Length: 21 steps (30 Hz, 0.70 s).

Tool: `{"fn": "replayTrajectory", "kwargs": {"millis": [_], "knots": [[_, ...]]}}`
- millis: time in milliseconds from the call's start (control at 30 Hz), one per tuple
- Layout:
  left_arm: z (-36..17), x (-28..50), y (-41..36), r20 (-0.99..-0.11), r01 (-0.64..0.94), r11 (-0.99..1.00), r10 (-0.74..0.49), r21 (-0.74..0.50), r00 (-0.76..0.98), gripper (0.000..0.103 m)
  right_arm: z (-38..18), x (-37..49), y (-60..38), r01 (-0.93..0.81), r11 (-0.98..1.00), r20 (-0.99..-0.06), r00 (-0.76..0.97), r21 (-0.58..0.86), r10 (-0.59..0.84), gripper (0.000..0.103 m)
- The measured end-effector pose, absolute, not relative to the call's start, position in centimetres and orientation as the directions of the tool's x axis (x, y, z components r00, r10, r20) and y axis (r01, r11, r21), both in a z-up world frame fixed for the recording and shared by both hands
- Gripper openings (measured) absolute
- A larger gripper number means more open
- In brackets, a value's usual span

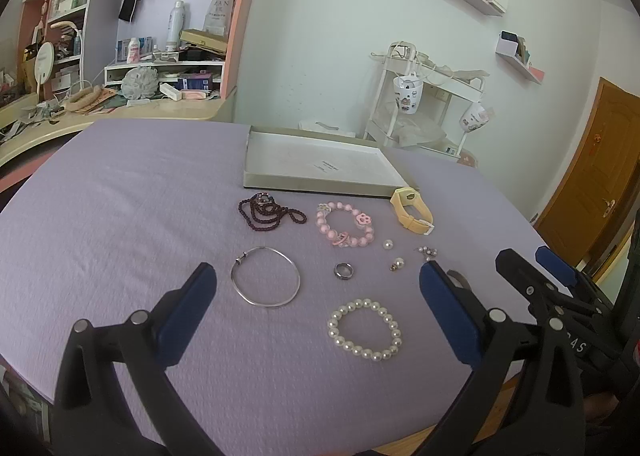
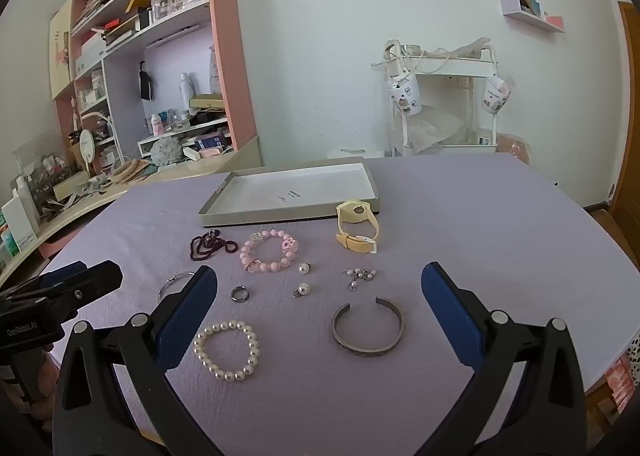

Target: Organize jewelry

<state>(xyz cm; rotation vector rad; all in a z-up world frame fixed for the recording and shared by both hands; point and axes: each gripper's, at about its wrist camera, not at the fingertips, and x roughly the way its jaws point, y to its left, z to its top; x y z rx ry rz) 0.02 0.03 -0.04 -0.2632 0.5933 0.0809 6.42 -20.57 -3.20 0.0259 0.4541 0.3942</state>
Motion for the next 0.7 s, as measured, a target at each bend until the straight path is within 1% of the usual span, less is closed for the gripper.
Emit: {"fn": "replayTrajectory", "kwargs": {"millis": [700], "knots": [[-0.09, 0.06, -0.37, -0.565, -0.149, 0.966, 0.006, -0.209, 0.825, 0.101, -3.5, 6.7, -21.16, -0.362, 0.925, -0.418, 0.827, 0.118, 0.377, 0.102]]}}
